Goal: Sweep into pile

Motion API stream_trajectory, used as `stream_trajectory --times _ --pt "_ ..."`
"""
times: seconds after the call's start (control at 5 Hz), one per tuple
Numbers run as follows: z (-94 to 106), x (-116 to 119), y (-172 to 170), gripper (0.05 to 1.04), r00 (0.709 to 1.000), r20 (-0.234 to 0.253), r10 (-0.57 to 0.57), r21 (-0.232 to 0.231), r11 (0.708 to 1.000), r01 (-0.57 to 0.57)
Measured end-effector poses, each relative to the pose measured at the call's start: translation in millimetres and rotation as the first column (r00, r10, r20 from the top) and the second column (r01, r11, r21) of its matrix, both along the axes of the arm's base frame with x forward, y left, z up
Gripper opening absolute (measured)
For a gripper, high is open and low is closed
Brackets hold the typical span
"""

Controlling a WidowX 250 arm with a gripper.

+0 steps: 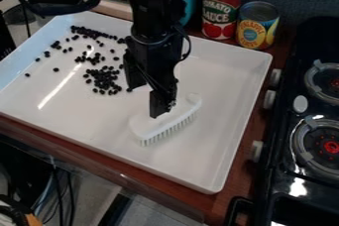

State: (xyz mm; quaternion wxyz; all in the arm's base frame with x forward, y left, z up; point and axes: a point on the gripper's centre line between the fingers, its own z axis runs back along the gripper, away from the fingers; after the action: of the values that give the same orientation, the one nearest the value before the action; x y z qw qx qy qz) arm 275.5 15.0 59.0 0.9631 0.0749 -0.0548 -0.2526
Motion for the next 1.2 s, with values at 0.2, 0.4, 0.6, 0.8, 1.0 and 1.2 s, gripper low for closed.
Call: stream_trajectory --times 0.2,0.4,0.6,0.8,1.0,1.2 --pt "-5.8 -2 0 1.000 1.000 -0.022 0.003 -0.003 1.000 -0.003" --pt "-8.6 -4 -2 1.000 1.000 -0.020 -0.020 -0.011 1.000 0.019" --pt "-10.3 -3 -2 1.000 1.000 -0.010 -0.022 -0.013 1.000 0.022" --pt "-10.7 -2 -3 1.000 1.000 0.001 -0.022 -0.018 1.000 0.022" --pt "-16.8 -5 0 1.000 1.000 -0.029 0.004 -0.048 0.999 -0.005" --pt "-12.7 -2 -1 1.000 0.999 -0.042 0.010 -0.102 0.995 -0.014"
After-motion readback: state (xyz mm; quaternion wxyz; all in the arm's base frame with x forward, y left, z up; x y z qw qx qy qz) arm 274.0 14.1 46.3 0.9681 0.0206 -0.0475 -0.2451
